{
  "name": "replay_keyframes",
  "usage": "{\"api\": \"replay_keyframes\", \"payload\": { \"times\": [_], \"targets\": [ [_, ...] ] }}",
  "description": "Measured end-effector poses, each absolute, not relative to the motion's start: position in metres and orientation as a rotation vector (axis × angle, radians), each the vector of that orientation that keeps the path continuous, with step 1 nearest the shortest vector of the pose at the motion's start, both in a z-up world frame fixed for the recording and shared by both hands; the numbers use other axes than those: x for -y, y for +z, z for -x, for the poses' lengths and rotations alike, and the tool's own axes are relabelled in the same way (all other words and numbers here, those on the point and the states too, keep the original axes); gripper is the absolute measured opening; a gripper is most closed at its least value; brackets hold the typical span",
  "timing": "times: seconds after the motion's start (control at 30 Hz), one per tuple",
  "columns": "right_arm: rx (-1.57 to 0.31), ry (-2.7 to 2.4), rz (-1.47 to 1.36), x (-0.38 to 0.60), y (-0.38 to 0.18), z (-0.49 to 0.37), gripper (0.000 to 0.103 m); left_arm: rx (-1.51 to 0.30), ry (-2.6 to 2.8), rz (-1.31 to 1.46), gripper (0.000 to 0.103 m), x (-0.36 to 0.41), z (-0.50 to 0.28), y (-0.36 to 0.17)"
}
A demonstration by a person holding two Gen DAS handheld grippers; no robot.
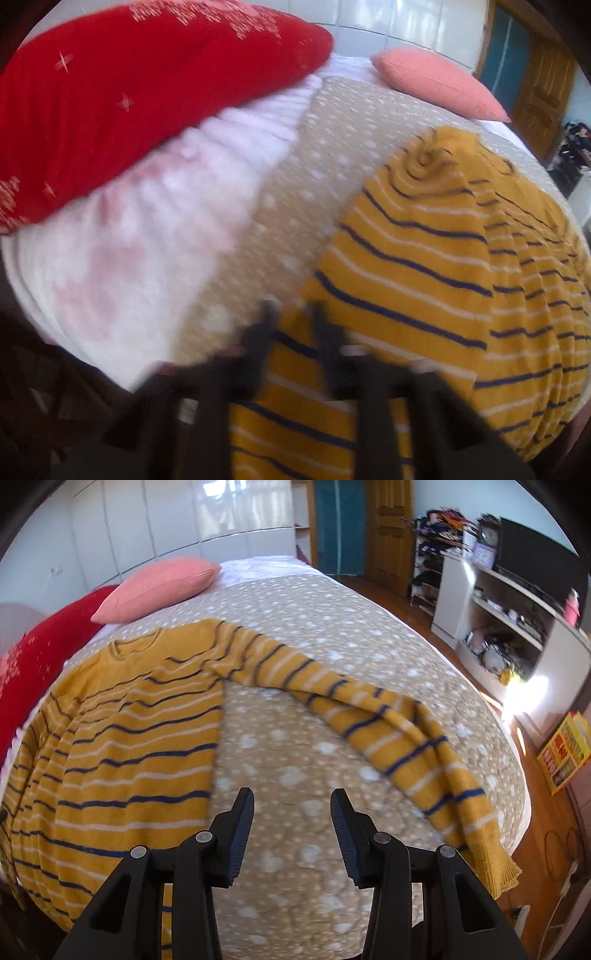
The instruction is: Fold small clothes
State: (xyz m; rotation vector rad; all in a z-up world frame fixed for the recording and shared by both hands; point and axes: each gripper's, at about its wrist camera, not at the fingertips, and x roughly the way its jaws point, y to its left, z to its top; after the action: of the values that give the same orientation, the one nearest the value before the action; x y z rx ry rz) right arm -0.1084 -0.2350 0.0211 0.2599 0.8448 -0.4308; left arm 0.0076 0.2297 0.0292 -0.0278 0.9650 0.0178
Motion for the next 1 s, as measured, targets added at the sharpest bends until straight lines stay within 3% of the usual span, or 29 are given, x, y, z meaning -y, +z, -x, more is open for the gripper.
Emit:
{"api": "replay_keyframes", "payload": {
  "times": [0.13, 0.27, 0.3, 0.33, 0.4, 0.43, 0.7, 0.77, 0.83, 0.9, 0.93, 1.0],
  "targets": [
    [-0.853, -0.417, -0.223, 0.224, 0.026, 0.098, 0.047, -0.909, 0.241, -0.052, 0.001, -0.269, -0.033, 0.043],
    [-0.856, -0.380, -0.239, 0.215, 0.027, 0.091, 0.047, -0.876, 0.262, 0.110, 0.003, -0.322, -0.040, 0.060],
    [-0.854, -0.353, -0.252, 0.212, 0.027, 0.091, 0.047, -0.852, 0.228, 0.128, 0.019, -0.324, -0.033, 0.065],
    [-0.854, -0.339, -0.253, 0.209, 0.027, 0.090, 0.047, -0.832, 0.198, 0.136, 0.049, -0.321, -0.025, 0.068],
    [-0.858, -0.318, -0.234, 0.200, 0.025, 0.087, 0.050, -0.795, 0.123, 0.166, 0.079, -0.314, -0.010, 0.066],
    [-0.862, -0.312, -0.227, 0.198, 0.023, 0.086, 0.052, -0.791, 0.089, 0.176, 0.080, -0.310, -0.009, 0.063],
    [-0.888, -0.279, -0.216, 0.184, 0.019, 0.080, 0.052, -0.926, -0.141, 0.229, 0.080, -0.265, -0.019, 0.014],
    [-0.893, -0.284, -0.201, 0.181, 0.019, 0.082, 0.052, -0.930, -0.120, 0.192, 0.075, -0.256, -0.018, 0.013],
    [-0.904, -0.287, -0.196, 0.182, 0.018, 0.084, 0.052, -0.933, -0.078, 0.158, 0.035, -0.252, -0.015, 0.014],
    [-0.916, -0.297, -0.191, 0.182, 0.017, 0.085, 0.052, -0.952, -0.124, 0.220, 0.012, -0.259, -0.007, 0.019],
    [-0.922, -0.303, -0.189, 0.183, 0.016, 0.085, 0.052, -0.954, -0.133, 0.244, 0.002, -0.262, -0.005, 0.021],
    [-0.934, -0.309, -0.194, 0.184, 0.015, 0.084, 0.052, -0.961, -0.160, 0.287, 0.002, -0.268, 0.000, 0.022]
  ]
}}
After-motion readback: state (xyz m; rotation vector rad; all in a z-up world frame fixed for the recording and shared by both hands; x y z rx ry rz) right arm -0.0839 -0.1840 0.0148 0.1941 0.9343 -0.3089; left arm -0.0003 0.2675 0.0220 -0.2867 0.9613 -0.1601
